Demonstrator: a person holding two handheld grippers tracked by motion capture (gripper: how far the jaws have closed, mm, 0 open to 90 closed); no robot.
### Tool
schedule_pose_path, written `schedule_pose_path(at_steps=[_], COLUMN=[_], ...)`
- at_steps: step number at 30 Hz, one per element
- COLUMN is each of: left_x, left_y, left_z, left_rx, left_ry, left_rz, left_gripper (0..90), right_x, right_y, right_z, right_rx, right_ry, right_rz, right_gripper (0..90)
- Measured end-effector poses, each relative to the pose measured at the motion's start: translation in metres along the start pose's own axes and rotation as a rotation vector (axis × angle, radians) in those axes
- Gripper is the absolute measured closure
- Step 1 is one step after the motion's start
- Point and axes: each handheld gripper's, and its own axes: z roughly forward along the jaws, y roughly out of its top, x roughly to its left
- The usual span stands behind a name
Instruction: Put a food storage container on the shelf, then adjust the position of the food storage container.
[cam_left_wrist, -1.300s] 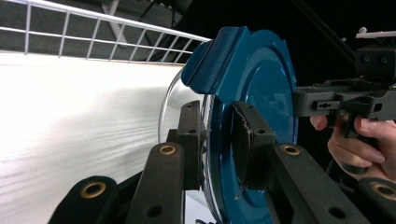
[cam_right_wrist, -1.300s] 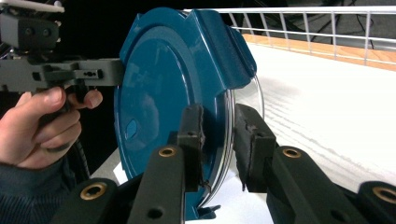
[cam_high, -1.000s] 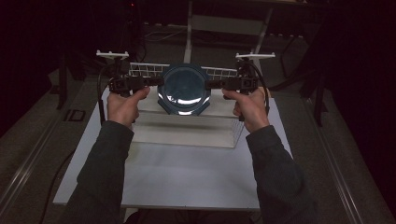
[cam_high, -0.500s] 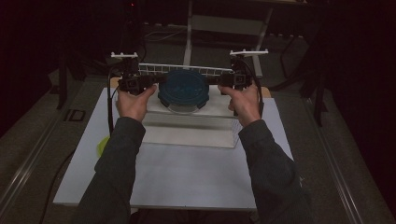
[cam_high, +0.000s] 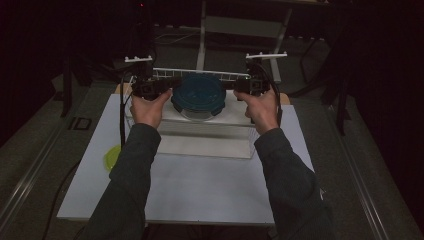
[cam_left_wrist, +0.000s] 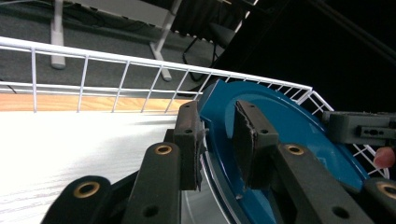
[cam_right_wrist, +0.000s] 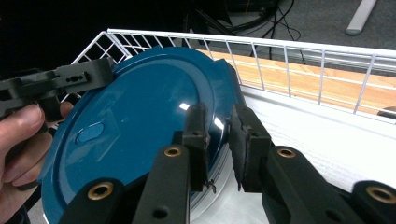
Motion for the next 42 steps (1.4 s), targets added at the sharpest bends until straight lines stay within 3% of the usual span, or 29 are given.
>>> schedule_pose_path(at_steps=[8, 16, 21, 22, 26, 31, 39, 42], left_x=[0.001, -0.004, -0.01, -0.011, -0.012, -0.014, -0.014, -0.012], left_y=[0.0, -0.001, -0.005, -0.005, -0.008, -0.014, -0.028, -0.036], left_z=[-0.005, -0.018, -0.025, -0.027, -0.035, -0.045, -0.064, -0.069], left_rx=[-0.015, -0.047, -0.06, -0.062, -0.081, -0.069, -0.072, -0.062], left_ry=[0.029, 0.056, 0.078, 0.08, 0.083, 0.081, 0.077, 0.041], left_rz=[0.037, 0.118, 0.179, 0.187, 0.198, 0.234, 0.282, 0.283], left_gripper=[63.3, 57.1, 55.3, 55.0, 54.8, 52.4, 51.9, 55.0], right_x=[0.002, 0.002, 0.007, 0.009, 0.011, 0.015, 0.015, 0.015], right_y=[-0.003, -0.008, -0.012, -0.014, -0.019, -0.034, -0.06, -0.071], right_z=[0.0, -0.009, -0.018, -0.022, -0.029, -0.043, -0.059, -0.061], right_rx=[-0.019, -0.077, -0.1, -0.109, -0.122, -0.14, -0.168, -0.157], right_ry=[-0.023, -0.049, -0.082, -0.097, -0.1, -0.11, -0.079, -0.082], right_rz=[-0.039, -0.099, -0.167, -0.199, -0.234, -0.318, -0.353, -0.376], right_gripper=[71.6, 64.9, 62.3, 61.7, 60.9, 59.2, 58.4, 58.3])
